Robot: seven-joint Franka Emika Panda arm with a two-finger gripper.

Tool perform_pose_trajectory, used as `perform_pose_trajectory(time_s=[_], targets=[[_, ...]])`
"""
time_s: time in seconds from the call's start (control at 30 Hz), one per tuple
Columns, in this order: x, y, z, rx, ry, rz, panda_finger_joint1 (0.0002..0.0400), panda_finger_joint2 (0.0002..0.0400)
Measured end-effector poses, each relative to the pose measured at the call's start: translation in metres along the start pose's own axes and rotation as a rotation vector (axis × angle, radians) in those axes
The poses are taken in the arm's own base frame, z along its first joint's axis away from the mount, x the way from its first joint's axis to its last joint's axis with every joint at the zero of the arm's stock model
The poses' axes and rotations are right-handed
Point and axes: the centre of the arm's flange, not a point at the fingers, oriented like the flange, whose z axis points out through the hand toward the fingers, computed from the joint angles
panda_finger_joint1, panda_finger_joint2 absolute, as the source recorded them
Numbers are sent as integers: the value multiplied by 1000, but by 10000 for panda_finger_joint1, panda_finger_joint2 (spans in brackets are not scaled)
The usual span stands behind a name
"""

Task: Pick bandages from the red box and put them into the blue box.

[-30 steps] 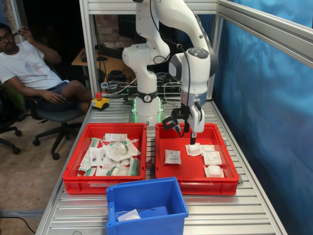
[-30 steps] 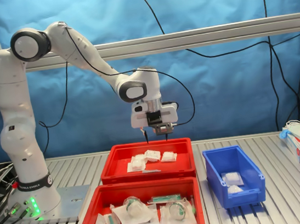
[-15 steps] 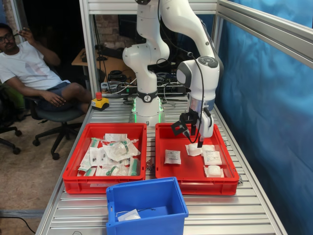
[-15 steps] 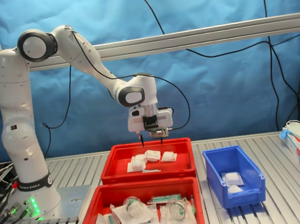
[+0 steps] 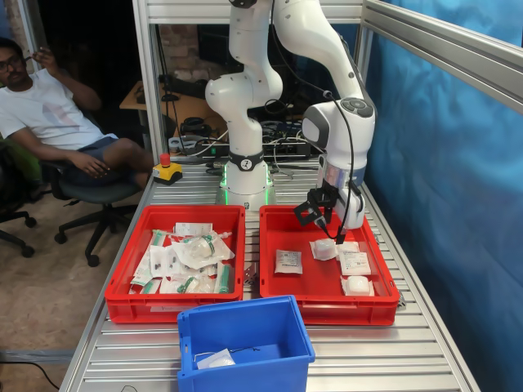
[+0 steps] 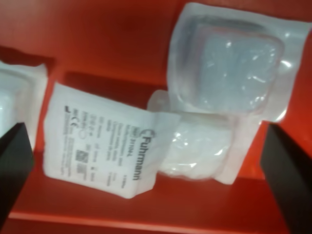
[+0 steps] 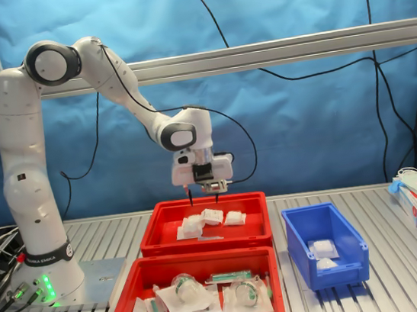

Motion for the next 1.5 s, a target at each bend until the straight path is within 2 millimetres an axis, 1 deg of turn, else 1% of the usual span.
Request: perform_pose_trajectory(time_s=[0.17, 0.53, 0.9, 1.5], targets=[[6, 8, 10, -12, 22, -7, 400, 400], [13, 19, 21, -26, 50, -20, 400, 400], [9, 31, 24, -27, 56, -45, 400, 400], [7, 36, 46, -32, 69, -32, 400, 400]])
